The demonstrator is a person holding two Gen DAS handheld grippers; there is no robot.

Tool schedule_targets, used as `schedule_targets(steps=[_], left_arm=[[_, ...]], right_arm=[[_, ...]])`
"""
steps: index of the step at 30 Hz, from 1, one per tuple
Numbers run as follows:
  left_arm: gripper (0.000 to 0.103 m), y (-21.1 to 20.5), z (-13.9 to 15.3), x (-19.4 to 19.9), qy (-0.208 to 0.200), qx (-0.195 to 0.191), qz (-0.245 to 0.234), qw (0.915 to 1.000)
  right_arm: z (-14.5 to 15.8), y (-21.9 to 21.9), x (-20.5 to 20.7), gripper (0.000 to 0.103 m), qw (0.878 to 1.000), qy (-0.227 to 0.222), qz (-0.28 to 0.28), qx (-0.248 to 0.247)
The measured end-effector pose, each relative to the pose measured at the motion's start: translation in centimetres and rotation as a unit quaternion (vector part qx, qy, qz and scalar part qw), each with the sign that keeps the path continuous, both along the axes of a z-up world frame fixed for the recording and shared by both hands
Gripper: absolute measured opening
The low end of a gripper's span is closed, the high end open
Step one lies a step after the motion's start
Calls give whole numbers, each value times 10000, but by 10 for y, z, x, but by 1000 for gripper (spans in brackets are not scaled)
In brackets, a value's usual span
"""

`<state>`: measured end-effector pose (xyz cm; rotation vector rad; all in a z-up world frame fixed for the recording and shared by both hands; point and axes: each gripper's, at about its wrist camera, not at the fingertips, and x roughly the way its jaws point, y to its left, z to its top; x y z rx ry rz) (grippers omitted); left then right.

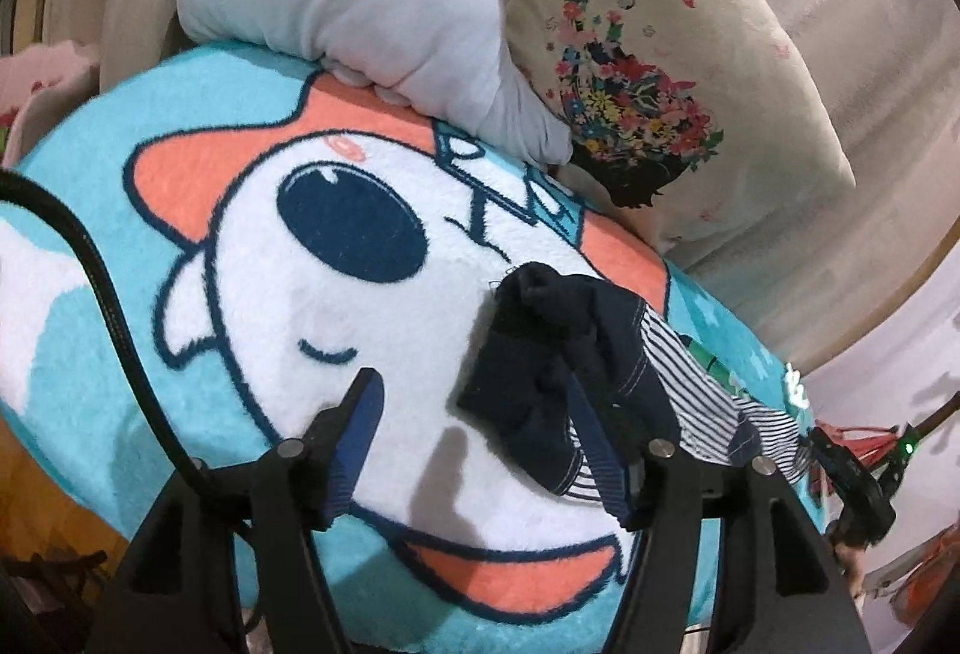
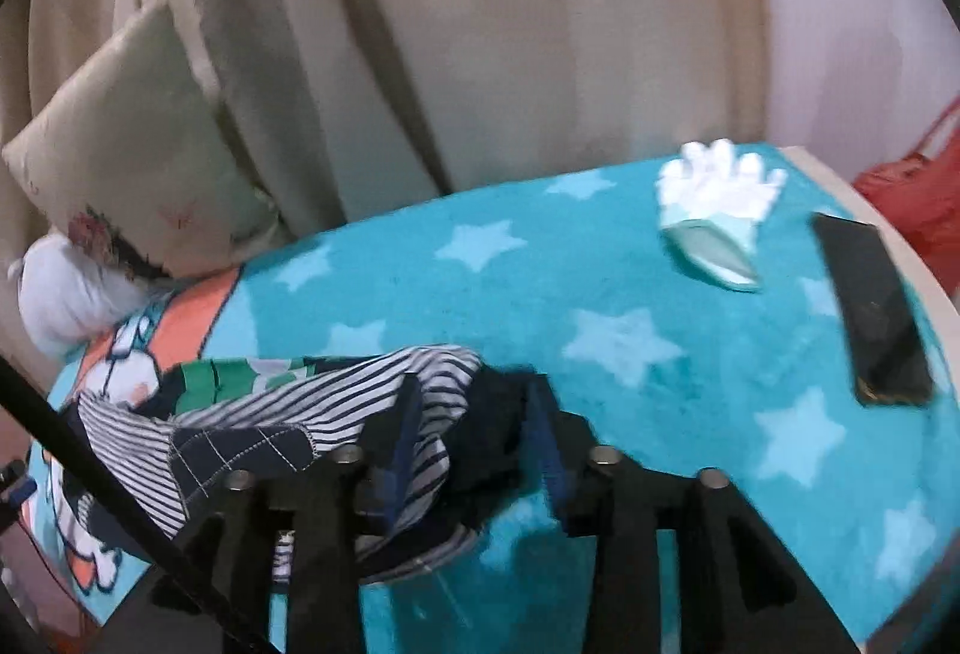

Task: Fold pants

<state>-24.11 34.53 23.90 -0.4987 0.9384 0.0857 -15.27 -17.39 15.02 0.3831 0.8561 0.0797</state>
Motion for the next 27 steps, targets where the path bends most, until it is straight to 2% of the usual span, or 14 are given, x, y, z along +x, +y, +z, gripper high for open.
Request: schedule_targets(steps=[2, 4, 5, 6, 9, 12, 17, 19, 20, 21, 22, 23, 27], left_arm=[[66, 0, -2, 7, 4, -266, -63, 9996], [67, -6, -3, 18, -4, -450, -219, 9987], [69, -10, -5, 27, -7, -568, -323, 9979], [71, -14, -7, 34, 8, -660, -387, 9971], [72, -18, -17, 57, 116, -985, -434, 9941], [72, -15, -31, 82, 264, -1457, -416, 9881], [70, -15, -48, 107, 544, -1717, -363, 9830], [51, -17, -51, 110, 615, -1698, -398, 9828], [34, -17, -52, 112, 667, -1714, -435, 9820], [25, -17, -51, 112, 673, -1757, -474, 9810], [24, -16, -50, 111, 649, -1768, -499, 9808], [23, -18, -45, 109, 588, -1704, -520, 9823], [22, -25, -21, 96, 320, -1516, -645, 9858]], right_arm=[[19, 5, -11, 47, 9994, -321, -6, 120], [33, 29, -12, 56, 9966, -542, 512, 357], [37, 51, -11, 58, 9917, -568, 1022, 540], [36, 71, -9, 59, 9856, -539, 1451, 676], [29, 154, -5, 59, 9534, -303, 2880, 842], [26, 222, -8, 59, 9291, -411, 3643, 489], [12, 295, -7, 58, 9015, -452, 4293, -300], [7, 309, -8, 58, 8956, -492, 4379, -614], [6, 313, -8, 55, 8957, -508, 4355, -745], [6, 313, -8, 29, 8979, -502, 4297, -820], [8, 311, -6, 10, 9005, -468, 4256, -760], [13, 304, -4, 10, 9042, -476, 4209, -550], [37, 288, -3, 6, 9124, -665, 4034, -215]])
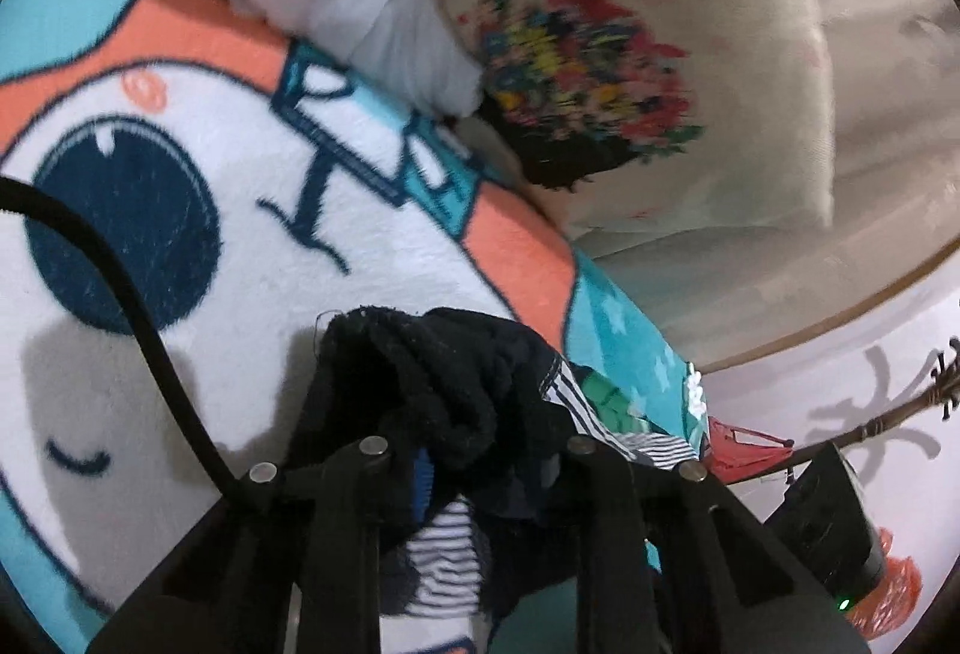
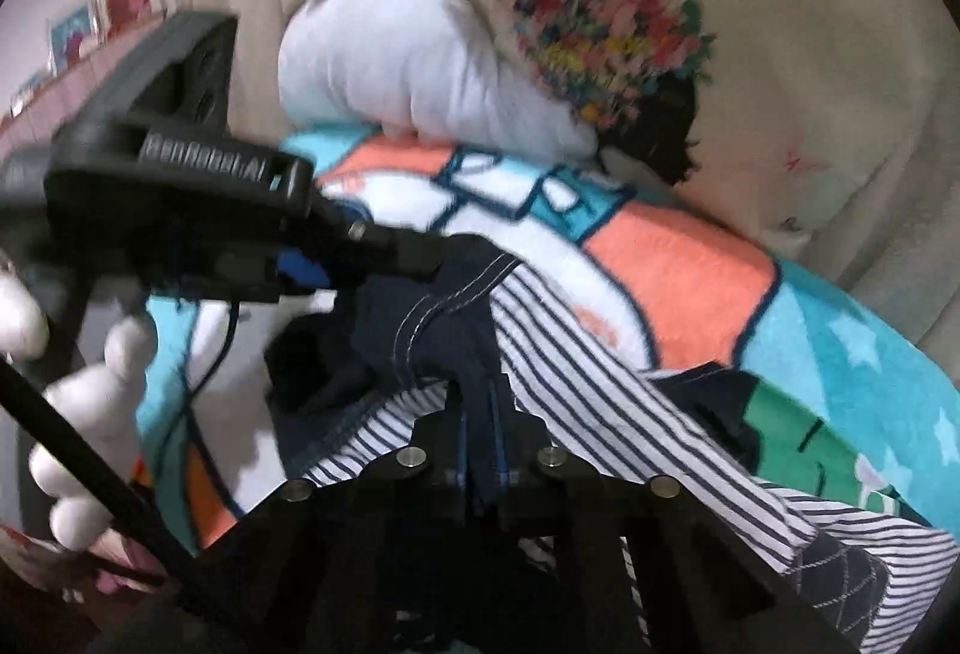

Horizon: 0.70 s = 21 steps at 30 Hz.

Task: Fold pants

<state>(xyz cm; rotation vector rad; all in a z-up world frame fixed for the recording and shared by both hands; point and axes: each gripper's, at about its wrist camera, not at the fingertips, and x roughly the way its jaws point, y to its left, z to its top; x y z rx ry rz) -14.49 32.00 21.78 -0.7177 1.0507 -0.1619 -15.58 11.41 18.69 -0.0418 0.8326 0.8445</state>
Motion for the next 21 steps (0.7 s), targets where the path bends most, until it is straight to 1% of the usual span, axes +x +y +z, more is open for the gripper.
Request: schedule_targets(steps=[3, 6, 9, 12, 14, 16, 17, 19, 20, 21], left_arm=[[22, -3, 12, -15, -184, 83, -29, 9998], [22, 0, 10, -39, -217, 102, 1, 9997], [22, 4, -14, -58, 25, 109, 77, 9999], [22, 12, -38, -70, 343, 2, 146, 9993], [24, 19, -41, -78, 265, -218, 159, 9993], [24, 21, -35, -81, 151, -151, 118, 9997], [24, 21, -31, -83, 79, -95, 94, 9999], [27, 21, -25, -85, -26, 18, 53, 10000], [29, 22, -22, -87, -82, 94, 43, 9999], [34, 22, -19, -88, -117, 205, 69, 9997]], right_arm=[[9, -9, -9, 6, 9997, 29, 47, 234], [7, -12, -27, 6, 9988, 161, 272, 363], [-10, -5, -49, 7, 9972, 380, 588, 261], [-32, -3, -60, 10, 9957, 581, 718, 53], [-35, -11, -60, 12, 9950, 661, 750, 85], [-27, -27, -55, 22, 9940, 777, 750, 197], [-22, -35, -52, 25, 9946, 742, 685, 253], [-7, -55, -39, 41, 9980, 493, 304, 250], [-1, -64, -32, 44, 9991, 362, 83, 205], [4, -74, -20, 52, 9995, 224, -198, 131]])
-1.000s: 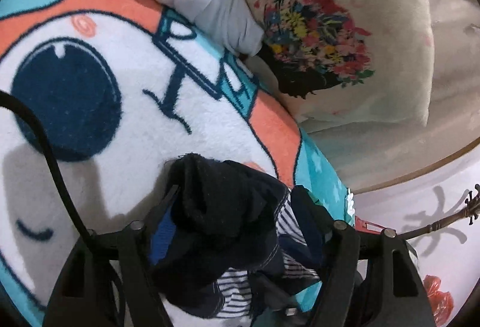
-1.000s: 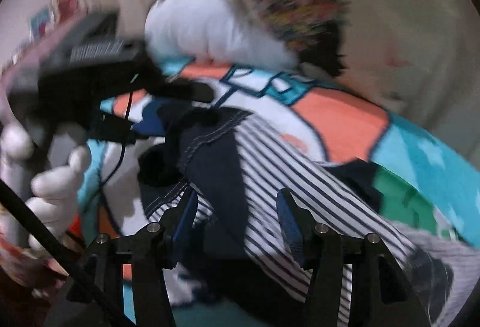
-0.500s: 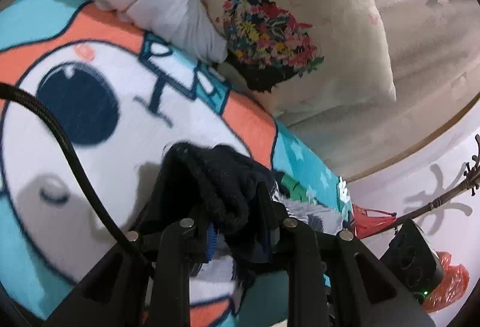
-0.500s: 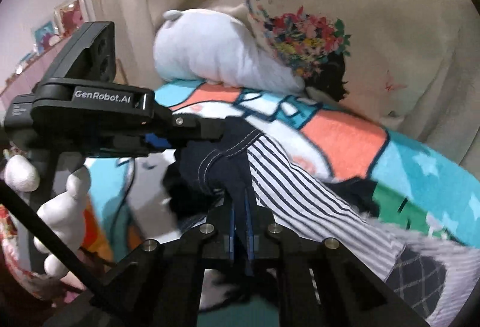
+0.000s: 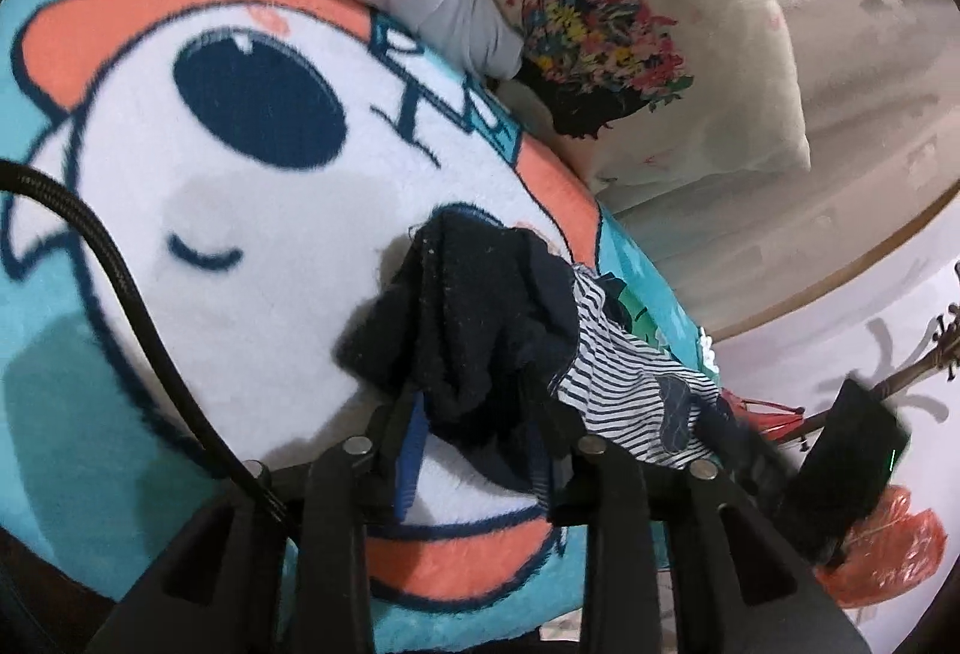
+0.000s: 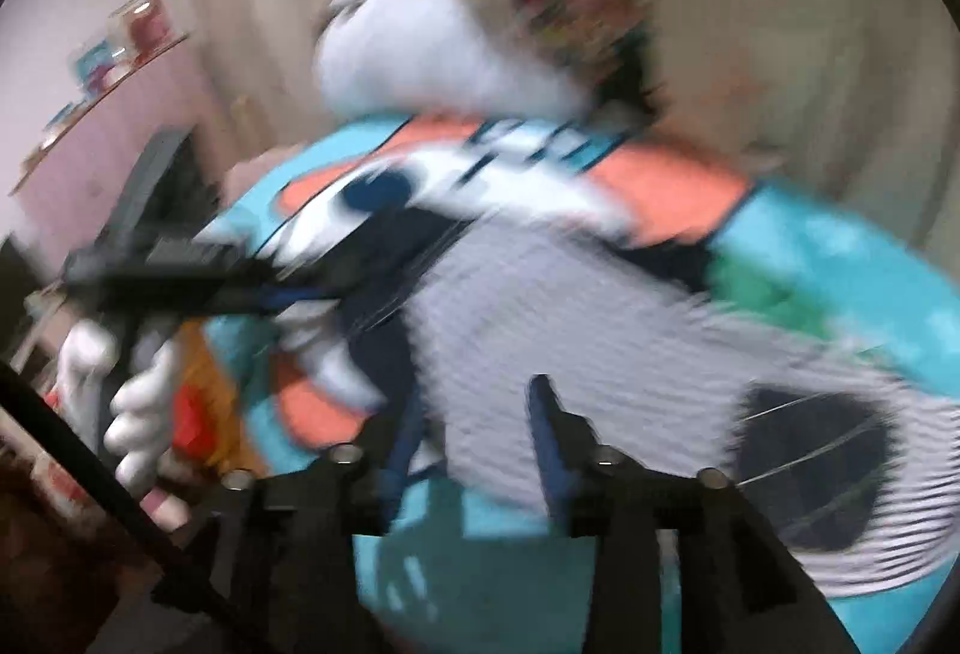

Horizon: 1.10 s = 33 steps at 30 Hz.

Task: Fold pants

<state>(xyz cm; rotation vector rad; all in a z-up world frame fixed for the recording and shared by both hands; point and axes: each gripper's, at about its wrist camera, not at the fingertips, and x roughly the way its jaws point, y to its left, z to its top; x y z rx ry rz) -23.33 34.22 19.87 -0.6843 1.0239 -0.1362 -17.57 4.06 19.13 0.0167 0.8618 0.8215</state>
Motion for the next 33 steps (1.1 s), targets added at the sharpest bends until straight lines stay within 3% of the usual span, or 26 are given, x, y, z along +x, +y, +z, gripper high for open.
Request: schedule_targets(steps=[3, 6, 9, 14, 15, 16, 19, 23, 28, 32, 33], left_arm=[[37, 5, 4, -5, -112, 253, 130, 9995], [39, 14, 8, -11, -165, 271, 203, 9993], [41, 21, 11, -17, -224, 317, 272, 9989], [42, 22, 15, -17, -304, 342, 284, 9985], [42, 21, 15, -17, -313, 358, 263, 9985], [42, 20, 15, -16, -314, 371, 241, 9985], [42, 16, 14, -12, -309, 382, 192, 9986], [43, 11, 14, -5, -321, 378, 156, 9986], [48, -6, 20, 5, -412, 427, 0, 9982], [52, -17, 24, 8, -514, 476, -138, 9975], [52, -16, 23, 8, -517, 486, -140, 9974]], right_arm=[[2, -9, 35, 62, 9989, -152, -403, -209], [-16, -6, 69, 62, 9974, 93, -524, -492], [-38, 7, 88, 62, 9967, 371, -328, -647], [-62, 36, 90, 60, 9940, 267, 79, -1060], [-62, 39, 87, 40, 9933, 173, 154, -1130], [-60, 41, 86, 8, 9929, 202, 188, -1160], [-48, 41, 81, 2, 9927, 50, 141, -1200], [-32, 40, 85, 1, 9923, -244, -97, -1211], [-33, 49, 113, 1, 9915, -194, -313, -1250], [-34, 39, 111, 4, 9957, 151, 95, -907], [-36, 38, 106, 12, 9951, 175, 189, -949]])
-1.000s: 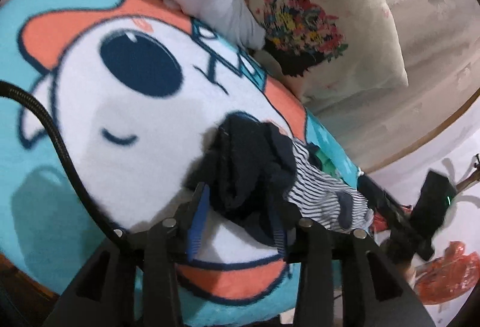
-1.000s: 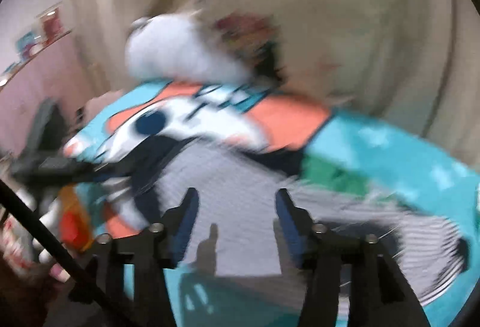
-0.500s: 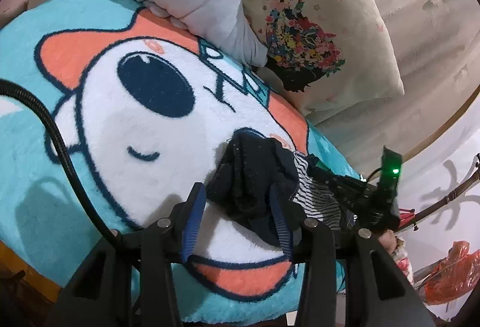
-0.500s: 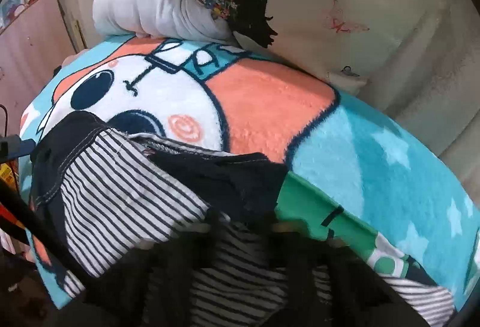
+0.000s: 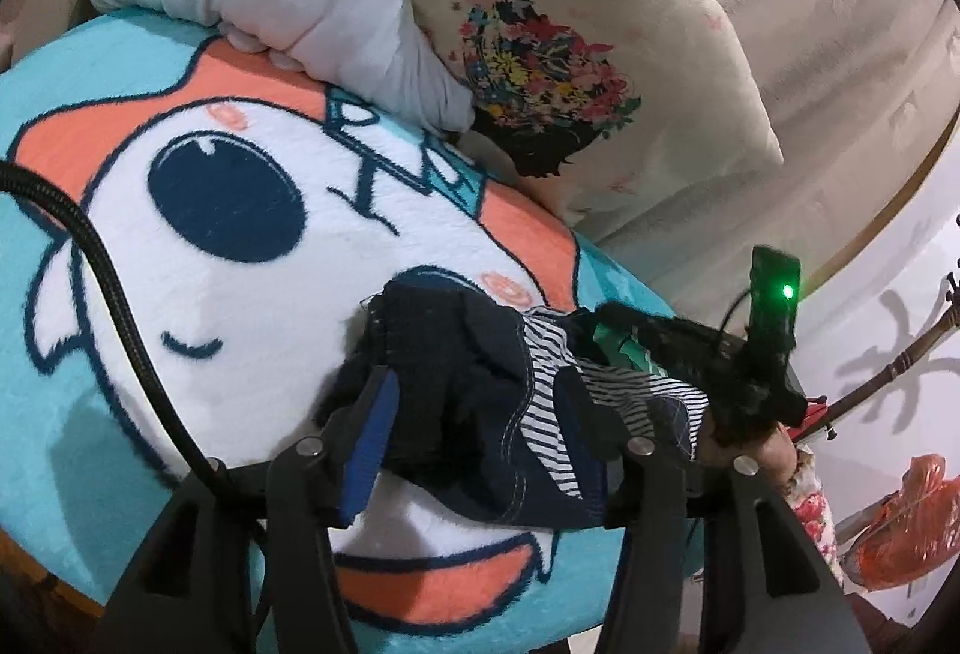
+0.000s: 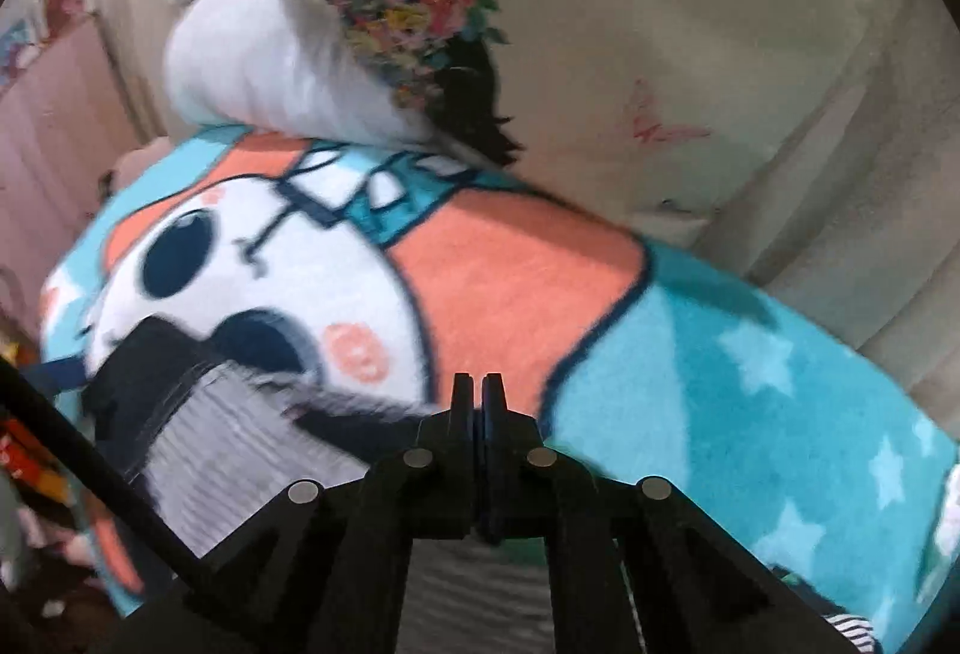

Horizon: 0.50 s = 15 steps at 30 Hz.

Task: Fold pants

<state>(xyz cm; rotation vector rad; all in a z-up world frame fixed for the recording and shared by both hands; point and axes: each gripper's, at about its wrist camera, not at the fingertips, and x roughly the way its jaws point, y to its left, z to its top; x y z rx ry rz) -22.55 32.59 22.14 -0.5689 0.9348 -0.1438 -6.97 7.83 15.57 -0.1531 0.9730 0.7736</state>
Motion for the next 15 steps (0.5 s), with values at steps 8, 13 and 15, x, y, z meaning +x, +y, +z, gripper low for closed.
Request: schedule_targets(steps=[8, 13, 15], left_arm=[[52, 1, -3, -1, 95, 22, 85, 9999], [55, -5, 2, 3, 87, 82, 105, 9999], [58, -9, 3, 7, 89, 120, 102, 9998]], right_arm=[[-30, 5, -26, 47, 9986, 9, 452, -276], [-17, 1, -33, 0, 9994, -34, 336, -22], [-9, 0, -34, 0, 9996, -184, 208, 1]])
